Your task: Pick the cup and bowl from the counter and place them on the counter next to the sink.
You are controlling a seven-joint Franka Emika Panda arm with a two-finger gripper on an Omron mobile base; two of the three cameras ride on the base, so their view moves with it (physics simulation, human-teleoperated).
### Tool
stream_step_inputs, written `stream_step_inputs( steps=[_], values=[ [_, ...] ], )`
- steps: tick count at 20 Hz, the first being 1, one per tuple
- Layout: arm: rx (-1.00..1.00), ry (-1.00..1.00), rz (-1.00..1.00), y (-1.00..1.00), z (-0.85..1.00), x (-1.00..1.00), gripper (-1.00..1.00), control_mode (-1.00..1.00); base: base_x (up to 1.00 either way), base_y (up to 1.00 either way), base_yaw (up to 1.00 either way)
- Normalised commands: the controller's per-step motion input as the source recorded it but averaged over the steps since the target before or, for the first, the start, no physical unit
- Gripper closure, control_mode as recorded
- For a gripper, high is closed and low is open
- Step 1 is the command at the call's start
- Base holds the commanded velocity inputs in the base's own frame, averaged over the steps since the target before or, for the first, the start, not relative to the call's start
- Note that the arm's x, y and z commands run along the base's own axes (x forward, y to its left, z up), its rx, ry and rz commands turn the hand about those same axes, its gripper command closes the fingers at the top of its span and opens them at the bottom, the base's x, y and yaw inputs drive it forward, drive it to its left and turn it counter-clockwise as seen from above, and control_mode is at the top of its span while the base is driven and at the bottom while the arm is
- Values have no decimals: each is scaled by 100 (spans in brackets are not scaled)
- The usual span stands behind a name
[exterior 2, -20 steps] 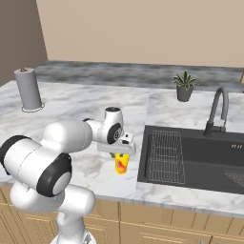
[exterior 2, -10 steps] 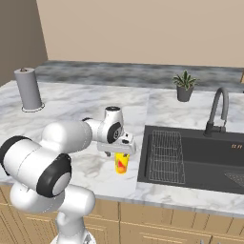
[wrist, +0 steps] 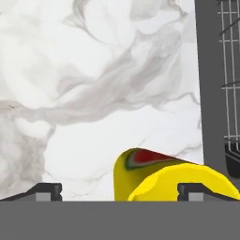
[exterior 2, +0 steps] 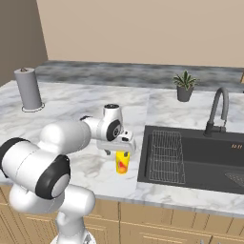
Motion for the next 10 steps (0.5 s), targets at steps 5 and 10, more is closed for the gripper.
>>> stream_step_inputs(
  steps=[5,10],
  values=[
    [-2,0,0,0,22,0,-100,-100,0,0,0],
    [-2,0,0,1,25,-1,-100,-100,0,0,0]
  ],
)
